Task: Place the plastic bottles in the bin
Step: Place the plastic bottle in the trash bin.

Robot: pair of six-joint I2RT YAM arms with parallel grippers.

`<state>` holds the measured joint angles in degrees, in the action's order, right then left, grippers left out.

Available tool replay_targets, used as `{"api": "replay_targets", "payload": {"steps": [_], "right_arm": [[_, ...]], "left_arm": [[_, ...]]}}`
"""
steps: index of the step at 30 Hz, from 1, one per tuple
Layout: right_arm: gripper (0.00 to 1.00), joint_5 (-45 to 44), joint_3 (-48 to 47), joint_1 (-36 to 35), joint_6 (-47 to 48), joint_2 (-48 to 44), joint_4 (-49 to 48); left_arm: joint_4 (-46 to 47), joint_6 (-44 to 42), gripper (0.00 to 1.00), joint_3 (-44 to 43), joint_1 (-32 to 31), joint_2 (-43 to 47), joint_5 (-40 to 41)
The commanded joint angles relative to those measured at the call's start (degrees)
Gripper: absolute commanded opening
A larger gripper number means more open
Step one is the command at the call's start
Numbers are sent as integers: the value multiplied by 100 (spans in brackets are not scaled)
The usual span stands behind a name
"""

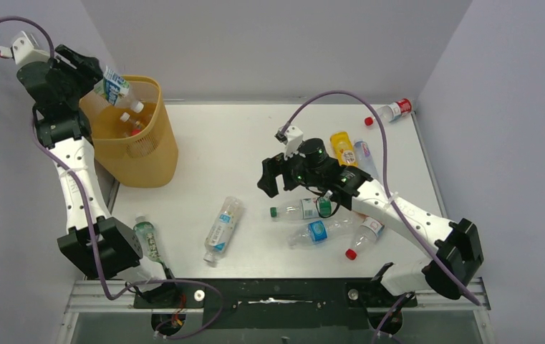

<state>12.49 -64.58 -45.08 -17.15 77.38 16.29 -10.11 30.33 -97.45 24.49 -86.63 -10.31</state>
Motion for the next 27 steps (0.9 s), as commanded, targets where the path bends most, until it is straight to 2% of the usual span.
{"api": "replay_targets", "payload": {"steps": [1,4,5,10,15,21,27], "right_arm": [[98,41,-77,-28,25,88,-260],[98,42,-143,-30,36,143,-226],[98,46,-158,-35,36,155,-216],[98,93,-189,-31,15,201,-223],[98,208,-350,-43,-75,402,-224],[98,232,-570,-201,-158,655,-224],[98,352,-257,-331,-486,576,-609]], "left_arm": [[-63,-234,62,-423,17,-234,193],[-433,-229,81,-710,-33,-420,152],[-537,-240,83,-777,-48,-463,155],[-1198,-267,84,-1253,-72,-661,108],[-1195,-110,84,-1124,-216,-374,-172],[-1618,-331,84,-1103,-1132,-142,-285],[-1591,-554,84,-177,-2009,402,-94]]}}
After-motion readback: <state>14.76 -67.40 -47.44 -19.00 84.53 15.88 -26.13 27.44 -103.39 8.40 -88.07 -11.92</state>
